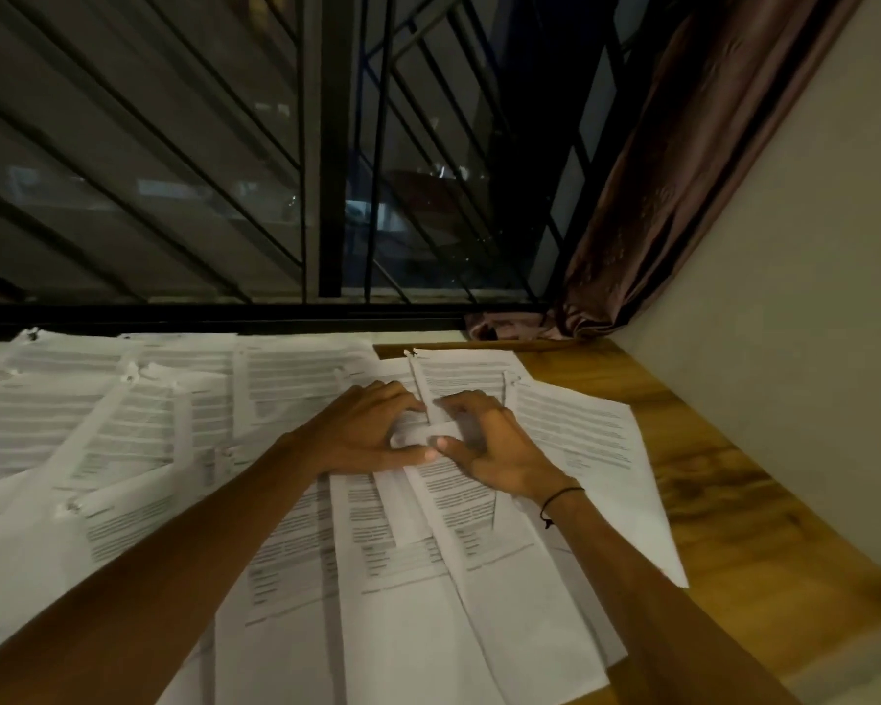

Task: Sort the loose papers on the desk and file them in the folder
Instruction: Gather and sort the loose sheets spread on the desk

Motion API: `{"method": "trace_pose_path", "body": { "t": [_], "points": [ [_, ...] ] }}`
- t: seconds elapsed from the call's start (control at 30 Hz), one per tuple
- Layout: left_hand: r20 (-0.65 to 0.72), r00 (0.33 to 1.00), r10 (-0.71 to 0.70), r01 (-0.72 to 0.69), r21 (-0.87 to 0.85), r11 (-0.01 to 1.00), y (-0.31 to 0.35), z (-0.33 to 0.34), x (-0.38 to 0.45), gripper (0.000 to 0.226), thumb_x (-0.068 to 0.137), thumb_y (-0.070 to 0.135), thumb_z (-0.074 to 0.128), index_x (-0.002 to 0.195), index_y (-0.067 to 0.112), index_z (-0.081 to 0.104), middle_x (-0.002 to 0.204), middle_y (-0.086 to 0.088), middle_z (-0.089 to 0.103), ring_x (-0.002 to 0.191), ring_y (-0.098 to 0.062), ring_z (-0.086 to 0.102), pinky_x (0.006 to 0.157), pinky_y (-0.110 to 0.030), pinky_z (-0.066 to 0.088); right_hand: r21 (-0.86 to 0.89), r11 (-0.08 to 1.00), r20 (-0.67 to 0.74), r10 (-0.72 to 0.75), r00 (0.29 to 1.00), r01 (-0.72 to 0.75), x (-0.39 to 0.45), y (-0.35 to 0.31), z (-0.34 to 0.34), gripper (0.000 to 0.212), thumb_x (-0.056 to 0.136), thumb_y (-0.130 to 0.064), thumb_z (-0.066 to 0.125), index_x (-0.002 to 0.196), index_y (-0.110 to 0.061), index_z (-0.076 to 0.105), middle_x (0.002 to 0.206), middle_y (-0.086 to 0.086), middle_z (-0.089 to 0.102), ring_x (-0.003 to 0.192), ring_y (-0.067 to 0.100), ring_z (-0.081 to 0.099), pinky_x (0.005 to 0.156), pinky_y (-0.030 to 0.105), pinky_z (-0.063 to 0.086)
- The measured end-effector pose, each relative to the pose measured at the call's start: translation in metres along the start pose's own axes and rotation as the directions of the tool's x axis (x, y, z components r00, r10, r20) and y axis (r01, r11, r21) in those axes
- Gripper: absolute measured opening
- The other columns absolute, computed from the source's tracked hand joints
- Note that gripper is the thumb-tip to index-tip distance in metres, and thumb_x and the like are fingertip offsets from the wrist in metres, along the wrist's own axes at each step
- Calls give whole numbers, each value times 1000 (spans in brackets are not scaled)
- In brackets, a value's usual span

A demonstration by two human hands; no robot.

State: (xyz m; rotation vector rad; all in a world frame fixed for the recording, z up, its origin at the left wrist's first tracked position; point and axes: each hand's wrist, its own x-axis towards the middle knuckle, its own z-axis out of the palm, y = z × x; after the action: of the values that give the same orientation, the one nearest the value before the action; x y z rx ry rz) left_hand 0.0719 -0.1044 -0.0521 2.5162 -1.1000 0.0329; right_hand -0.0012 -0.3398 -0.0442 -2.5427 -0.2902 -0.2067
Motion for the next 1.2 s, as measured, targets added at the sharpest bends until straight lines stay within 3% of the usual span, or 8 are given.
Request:
{"method": "trace_pose_path", "body": {
  "t": [0.13, 0.23, 0.33, 0.47, 0.63, 0.83, 0.97, 1.2],
  "points": [
    [-85, 995, 56, -52, 49, 997, 7, -1, 8, 78, 82, 86, 50, 142, 38, 40, 142, 16, 45, 123, -4, 47, 106, -37, 41, -205, 966, -247, 104, 964, -157, -3, 9, -21, 56, 97, -60, 54, 141, -25, 50, 142, 0, 51, 134, 21, 42, 111, 42, 31],
    [-83, 995, 58, -53, 61, 997, 12, 2, 18, 80, 82, 85, 49, 145, 38, 38, 149, 14, 42, 131, -6, 44, 112, -36, 36, -372, 891, -155, 219, 963, -262, -11, 24, -23, 64, 98, -67, 41, 144, -23, 45, 147, 3, 46, 138, 27, 40, 113, 47, 28],
    [-26, 997, 66, -64, 69, 996, 22, 3, 27, 85, 82, 83, 51, 151, 36, 34, 156, 11, 38, 138, -9, 40, 116, -36, 33, -443, 870, -5, 241, 970, -219, -19, 32, -13, 64, 99, -68, 33, 145, -23, 38, 150, 7, 42, 140, 31, 37, 114, 52, 27],
    [46, 995, 91, -95, 94, 991, 33, 9, 36, 88, 83, 83, 50, 154, 36, 31, 157, 12, 34, 141, -8, 35, 118, -34, 28, -384, 899, 20, 237, 971, -212, -24, 32, -15, 71, 101, -68, 30, 156, -23, 30, 165, 7, 29, 151, 29, 24, 120, 53, 17],
    [52, 994, 94, -98, 71, 993, 34, 16, 46, 85, 84, 81, 51, 154, 37, 31, 156, 14, 34, 139, -6, 35, 116, -32, 29, -277, 926, -110, 235, 966, -257, -28, 42, -29, 66, 103, -67, 31, 154, -24, 37, 162, -1, 36, 149, 22, 29, 121, 49, 14],
    [58, 995, 83, -86, 59, 995, 29, 16, 58, 84, 85, 80, 51, 154, 37, 30, 160, 11, 33, 143, -9, 35, 118, -35, 29, -359, 902, -65, 233, 970, -241, -31, 56, -28, 67, 102, -68, 29, 152, -25, 40, 160, -1, 37, 148, 25, 31, 121, 56, 12],
    [-33, 999, -23, 25, 65, 998, 13, 6, 63, 78, 87, 77, 52, 151, 37, 33, 156, 9, 39, 139, -12, 41, 116, -40, 36, -364, 911, -92, 171, 981, -193, -15, 53, -31, 68, 101, -70, 29, 151, -26, 40, 157, -4, 39, 143, 21, 34, 119, 57, 13],
    [-139, 986, -97, 106, 57, 993, -22, -11, 55, 71, 90, 66, 60, 149, 32, 40, 153, 6, 43, 134, -14, 46, 110, -34, 39, -373, 927, 26, 54, 998, -40, 29, 32, -15, 68, 102, -68, 30, 158, -28, 33, 166, -6, 31, 152, 16, 23, 120, 53, 8]
  ]
}}
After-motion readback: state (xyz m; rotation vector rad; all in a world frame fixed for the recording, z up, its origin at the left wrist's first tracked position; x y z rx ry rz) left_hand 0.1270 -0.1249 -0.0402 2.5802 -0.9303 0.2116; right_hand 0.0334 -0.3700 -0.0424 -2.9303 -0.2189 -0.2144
